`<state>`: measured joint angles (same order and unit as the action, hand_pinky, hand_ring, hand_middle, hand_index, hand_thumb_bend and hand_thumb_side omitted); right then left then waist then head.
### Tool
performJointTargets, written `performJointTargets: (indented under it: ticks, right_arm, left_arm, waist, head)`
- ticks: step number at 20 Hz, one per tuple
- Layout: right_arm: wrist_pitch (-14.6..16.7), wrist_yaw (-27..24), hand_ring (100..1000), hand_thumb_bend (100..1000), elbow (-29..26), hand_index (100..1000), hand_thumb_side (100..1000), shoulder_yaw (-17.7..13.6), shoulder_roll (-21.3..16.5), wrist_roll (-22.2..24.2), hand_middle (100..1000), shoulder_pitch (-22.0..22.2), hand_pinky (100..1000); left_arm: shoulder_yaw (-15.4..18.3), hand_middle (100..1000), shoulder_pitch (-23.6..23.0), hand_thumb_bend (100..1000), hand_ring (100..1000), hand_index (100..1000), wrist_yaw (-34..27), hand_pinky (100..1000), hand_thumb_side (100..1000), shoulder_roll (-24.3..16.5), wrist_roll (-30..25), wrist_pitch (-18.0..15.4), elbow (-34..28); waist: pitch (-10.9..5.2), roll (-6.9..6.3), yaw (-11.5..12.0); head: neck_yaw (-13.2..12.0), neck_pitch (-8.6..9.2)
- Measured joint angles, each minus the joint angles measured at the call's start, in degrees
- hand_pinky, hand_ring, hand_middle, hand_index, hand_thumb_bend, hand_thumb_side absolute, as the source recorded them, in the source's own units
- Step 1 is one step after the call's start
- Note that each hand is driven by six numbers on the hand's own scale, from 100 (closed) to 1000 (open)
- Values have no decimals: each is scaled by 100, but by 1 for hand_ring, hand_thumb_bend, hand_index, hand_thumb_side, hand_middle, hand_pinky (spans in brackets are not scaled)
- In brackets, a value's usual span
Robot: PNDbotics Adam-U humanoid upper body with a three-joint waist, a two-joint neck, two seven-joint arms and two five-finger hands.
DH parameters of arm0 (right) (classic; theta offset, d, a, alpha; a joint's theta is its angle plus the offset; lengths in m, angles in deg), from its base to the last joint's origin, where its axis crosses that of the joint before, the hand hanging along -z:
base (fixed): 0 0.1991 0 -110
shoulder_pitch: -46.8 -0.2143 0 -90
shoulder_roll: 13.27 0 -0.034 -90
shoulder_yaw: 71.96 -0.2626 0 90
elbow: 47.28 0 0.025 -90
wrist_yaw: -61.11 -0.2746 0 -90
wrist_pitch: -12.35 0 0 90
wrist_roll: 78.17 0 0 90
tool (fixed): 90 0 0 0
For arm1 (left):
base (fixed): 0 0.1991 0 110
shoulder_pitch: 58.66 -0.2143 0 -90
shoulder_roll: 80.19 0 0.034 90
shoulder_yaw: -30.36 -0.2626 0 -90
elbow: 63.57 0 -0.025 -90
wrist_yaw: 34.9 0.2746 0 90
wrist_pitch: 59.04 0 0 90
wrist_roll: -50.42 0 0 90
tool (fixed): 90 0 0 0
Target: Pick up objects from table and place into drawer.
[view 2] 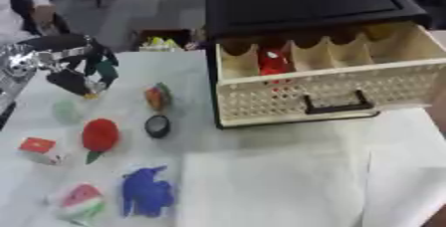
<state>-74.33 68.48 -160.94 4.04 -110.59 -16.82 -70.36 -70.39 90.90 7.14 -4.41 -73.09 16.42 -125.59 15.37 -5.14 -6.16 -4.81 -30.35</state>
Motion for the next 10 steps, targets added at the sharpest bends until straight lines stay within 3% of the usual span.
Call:
performJointTargets:
  ticks: [2, 3, 4, 10]
  right_arm:
    - [-25, -19, 486, 131, 0, 741, 621, 32, 7, 24, 460, 1, 351]
    - [-40, -27, 488, 123, 0, 741, 617, 51, 18, 38, 462, 1, 354]
    - [-55, -42, 488, 120, 0, 741, 616, 68, 35, 54, 462, 0, 356]
    - [-155, -118, 490, 107, 0, 741, 610, 177, 109, 156, 464, -6, 359]
  left_arm:
    - [-45, 357, 49, 100, 457, 764, -139, 218, 278, 0, -56, -18, -129]
    - [-64, 355, 72, 100, 455, 763, -218, 216, 333, 0, -85, -21, -195]
    - [-84, 355, 97, 100, 455, 762, -293, 215, 269, 0, -114, -23, -260]
    - [-161, 347, 228, 100, 447, 756, -778, 205, 255, 9, -276, 23, -652]
  waist:
    - [-90, 0, 29]
    - [-128, 0, 34]
    - [-165, -1, 38]
    - [-391, -12, 105]
  head:
    - [44, -36]
    - [67, -55]
    - [91, -81]
    - [180, -215]
